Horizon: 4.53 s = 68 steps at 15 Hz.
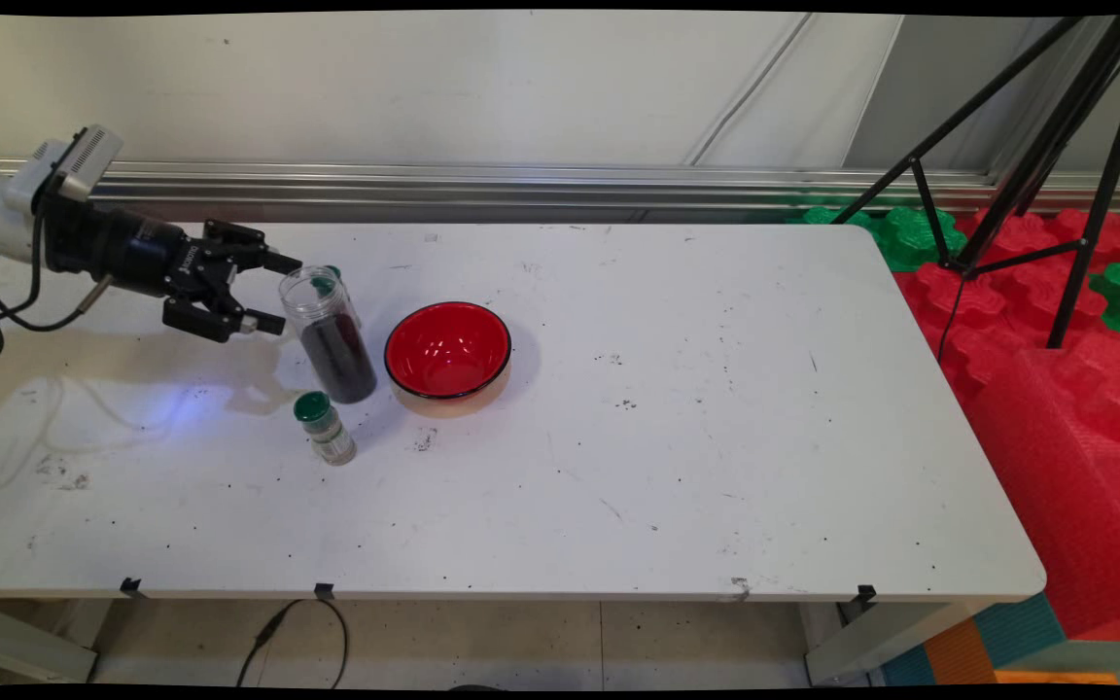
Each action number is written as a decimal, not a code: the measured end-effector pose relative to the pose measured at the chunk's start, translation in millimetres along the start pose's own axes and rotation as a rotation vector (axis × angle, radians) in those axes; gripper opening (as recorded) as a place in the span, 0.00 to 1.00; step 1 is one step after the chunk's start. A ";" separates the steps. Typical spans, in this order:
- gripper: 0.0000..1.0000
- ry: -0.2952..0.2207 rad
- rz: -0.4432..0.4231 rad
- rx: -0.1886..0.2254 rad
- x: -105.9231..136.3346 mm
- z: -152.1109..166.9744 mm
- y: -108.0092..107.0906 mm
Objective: Pick up the black seasoning powder from the table, then pour the black seasoning powder in the red bowl
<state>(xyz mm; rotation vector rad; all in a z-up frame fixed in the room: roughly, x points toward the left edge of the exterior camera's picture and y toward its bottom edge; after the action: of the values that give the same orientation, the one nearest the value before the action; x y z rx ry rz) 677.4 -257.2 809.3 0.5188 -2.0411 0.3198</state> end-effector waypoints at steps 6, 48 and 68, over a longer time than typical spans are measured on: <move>1.00 0.050 -0.009 0.000 -10.6 15.2 5.0; 0.00 0.252 -0.024 0.060 -80.3 56.4 13.5; 0.00 0.284 -0.038 0.030 -46.7 9.7 1.5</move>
<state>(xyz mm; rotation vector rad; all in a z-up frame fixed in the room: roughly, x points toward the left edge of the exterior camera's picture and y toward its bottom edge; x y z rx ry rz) 689.9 -249.4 764.0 0.4994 -1.7521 0.3794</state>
